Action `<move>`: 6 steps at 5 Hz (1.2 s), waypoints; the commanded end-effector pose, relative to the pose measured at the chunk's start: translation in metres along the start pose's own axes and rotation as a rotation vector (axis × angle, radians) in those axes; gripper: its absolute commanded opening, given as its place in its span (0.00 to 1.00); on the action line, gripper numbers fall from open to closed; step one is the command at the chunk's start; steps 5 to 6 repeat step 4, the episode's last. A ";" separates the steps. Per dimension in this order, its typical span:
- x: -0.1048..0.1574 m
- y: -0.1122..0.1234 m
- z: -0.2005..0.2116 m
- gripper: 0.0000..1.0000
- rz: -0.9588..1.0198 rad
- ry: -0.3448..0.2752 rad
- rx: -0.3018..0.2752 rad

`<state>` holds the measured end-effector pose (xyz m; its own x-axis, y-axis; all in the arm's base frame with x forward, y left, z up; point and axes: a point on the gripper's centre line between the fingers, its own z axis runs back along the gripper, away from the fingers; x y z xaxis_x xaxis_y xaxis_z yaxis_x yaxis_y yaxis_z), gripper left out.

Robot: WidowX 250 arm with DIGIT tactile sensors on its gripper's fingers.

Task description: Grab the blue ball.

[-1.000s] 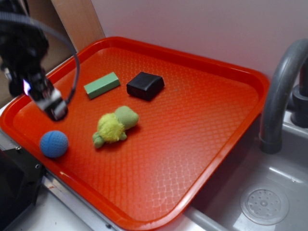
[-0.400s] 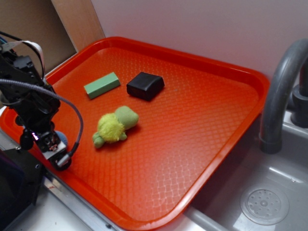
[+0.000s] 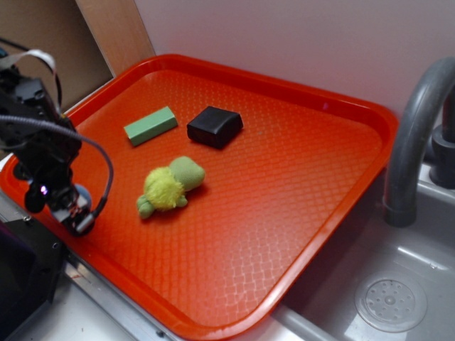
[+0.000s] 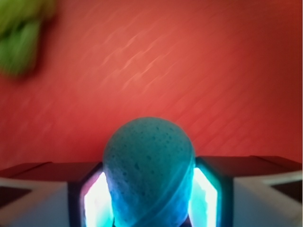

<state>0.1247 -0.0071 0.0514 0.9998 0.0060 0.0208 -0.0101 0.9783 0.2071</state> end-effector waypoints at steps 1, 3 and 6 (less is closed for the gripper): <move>0.046 0.059 0.091 0.00 0.300 -0.022 -0.016; 0.062 0.117 0.155 0.00 0.392 -0.090 -0.175; 0.068 0.107 0.145 0.00 0.378 -0.077 -0.123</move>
